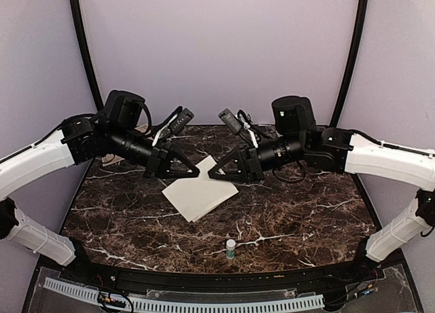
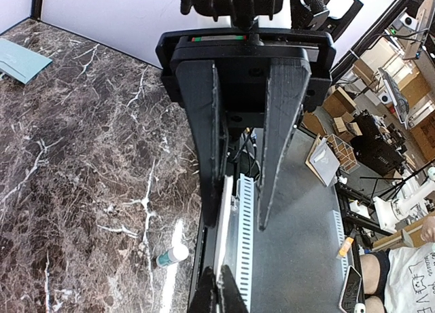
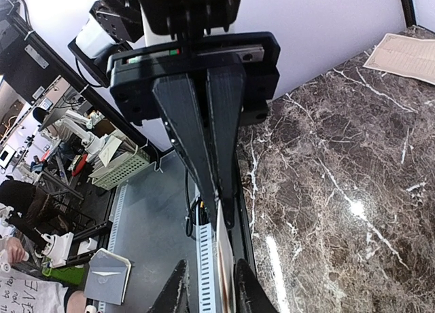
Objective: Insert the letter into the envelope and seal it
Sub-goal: Fold the letter.
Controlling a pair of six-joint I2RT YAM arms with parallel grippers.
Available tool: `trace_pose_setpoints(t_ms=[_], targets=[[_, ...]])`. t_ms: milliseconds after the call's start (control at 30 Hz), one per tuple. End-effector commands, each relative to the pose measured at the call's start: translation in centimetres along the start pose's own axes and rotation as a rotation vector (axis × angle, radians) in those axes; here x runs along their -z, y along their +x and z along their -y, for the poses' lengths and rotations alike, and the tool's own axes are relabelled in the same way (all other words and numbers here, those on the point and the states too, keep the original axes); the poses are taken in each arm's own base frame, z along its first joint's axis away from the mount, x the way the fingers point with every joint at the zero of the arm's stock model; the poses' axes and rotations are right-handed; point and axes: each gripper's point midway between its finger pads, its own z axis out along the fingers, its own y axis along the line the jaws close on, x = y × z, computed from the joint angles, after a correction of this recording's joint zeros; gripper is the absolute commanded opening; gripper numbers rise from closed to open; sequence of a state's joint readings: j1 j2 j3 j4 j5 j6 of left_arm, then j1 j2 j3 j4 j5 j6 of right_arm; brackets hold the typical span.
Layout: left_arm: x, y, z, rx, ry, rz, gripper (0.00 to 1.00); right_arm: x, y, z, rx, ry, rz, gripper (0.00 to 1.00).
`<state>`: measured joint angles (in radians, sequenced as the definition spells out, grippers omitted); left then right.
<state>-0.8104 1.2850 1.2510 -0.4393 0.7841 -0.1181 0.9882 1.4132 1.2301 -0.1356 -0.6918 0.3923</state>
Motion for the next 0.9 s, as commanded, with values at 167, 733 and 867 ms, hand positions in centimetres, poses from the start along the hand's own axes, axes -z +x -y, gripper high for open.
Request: trace_pose_setpoints(t_ms=[167,733,867], targets=[[1.9,-0.6,-0.4,-0.028,-0.052,0.009,0.0,1.5,1.5,-0.7,-0.01,0.019,-0.02,0.14],[2.0,-0.7,0.0,-0.021,-0.011,0.009,0.0,2.8,0.3,2.3,-0.027,0.196,0.068,0.01],[1.8,-0.4,0.3,-0.006,0.024,-0.004,0.0,4.0,-0.5,2.3,-0.012,0.212,0.109,0.45]])
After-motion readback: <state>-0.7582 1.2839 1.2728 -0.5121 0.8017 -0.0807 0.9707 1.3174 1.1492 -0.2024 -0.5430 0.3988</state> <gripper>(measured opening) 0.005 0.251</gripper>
